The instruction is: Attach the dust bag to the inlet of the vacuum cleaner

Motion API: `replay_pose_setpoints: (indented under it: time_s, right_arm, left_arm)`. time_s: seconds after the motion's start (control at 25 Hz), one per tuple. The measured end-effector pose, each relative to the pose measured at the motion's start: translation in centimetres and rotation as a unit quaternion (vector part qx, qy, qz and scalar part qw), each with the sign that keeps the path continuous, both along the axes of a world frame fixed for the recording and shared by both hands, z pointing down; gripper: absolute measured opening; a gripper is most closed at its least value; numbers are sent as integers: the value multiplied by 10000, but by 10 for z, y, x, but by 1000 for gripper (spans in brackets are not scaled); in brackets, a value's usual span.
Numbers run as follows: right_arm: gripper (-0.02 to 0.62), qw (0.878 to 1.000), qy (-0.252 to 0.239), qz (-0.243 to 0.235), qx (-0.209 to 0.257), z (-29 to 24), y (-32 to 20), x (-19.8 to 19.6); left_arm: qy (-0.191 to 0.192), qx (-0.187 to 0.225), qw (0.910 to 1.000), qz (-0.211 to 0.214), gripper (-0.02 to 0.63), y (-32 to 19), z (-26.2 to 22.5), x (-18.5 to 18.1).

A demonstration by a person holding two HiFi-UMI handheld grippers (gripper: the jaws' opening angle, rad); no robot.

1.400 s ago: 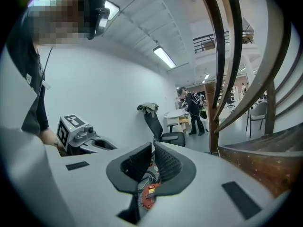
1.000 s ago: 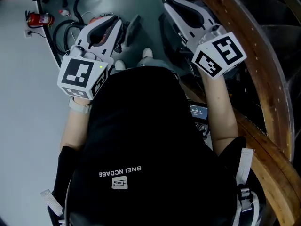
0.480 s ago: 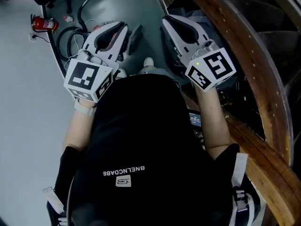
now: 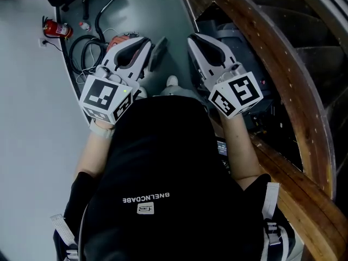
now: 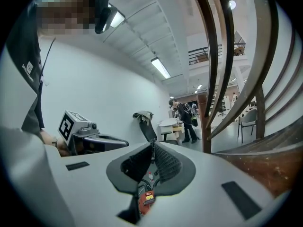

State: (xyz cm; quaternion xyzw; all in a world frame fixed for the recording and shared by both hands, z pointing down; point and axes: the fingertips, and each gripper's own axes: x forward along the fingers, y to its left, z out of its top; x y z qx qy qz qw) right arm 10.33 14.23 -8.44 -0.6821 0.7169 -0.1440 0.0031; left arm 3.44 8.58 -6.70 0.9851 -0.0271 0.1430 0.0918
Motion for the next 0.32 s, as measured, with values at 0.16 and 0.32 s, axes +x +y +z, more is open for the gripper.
replay_pose_setpoints:
  time_s: [0.16, 0.32]
  right_arm:
    - [38, 9999, -85, 85, -78, 6, 6, -2]
    - [38, 9997, -113, 152, -159, 11, 13, -3]
  left_arm:
    - [-72, -19, 10000, 39, 25, 3, 4, -4]
    - [-108, -43, 9999, 77, 25, 7, 6, -6]
